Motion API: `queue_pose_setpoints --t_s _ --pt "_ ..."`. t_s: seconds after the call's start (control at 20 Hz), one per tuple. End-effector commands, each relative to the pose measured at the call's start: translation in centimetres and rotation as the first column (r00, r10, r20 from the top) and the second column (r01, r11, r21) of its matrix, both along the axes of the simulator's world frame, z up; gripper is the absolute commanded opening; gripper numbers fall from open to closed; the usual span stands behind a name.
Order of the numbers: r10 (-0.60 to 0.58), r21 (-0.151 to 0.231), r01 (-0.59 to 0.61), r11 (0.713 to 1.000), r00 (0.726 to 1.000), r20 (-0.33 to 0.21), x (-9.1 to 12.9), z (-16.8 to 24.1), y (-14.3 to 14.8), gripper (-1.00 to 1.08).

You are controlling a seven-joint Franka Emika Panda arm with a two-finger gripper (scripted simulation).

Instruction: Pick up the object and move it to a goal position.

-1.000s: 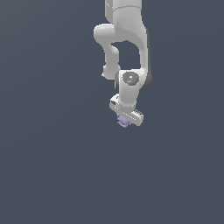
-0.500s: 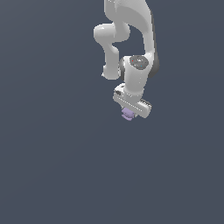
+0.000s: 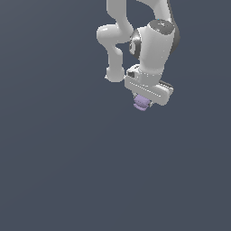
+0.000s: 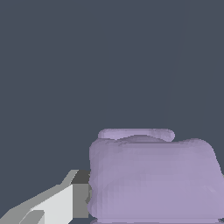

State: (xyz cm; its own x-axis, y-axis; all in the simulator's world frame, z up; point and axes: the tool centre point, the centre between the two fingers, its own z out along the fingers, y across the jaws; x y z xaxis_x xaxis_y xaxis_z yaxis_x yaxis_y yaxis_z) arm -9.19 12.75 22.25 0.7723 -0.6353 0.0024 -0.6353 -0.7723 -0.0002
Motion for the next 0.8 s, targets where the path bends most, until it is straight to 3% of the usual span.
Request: queue_pose_setpoints --t_s 0.0,0.75 --pt "0.000 -0.001 0.000 1.000 1.000 -0.001 -0.2 2.6 0.8 -1.00" --pt "0.000 0.000 0.000 1.000 1.000 -0.001 -0.9 17.6 5.7 -1.00"
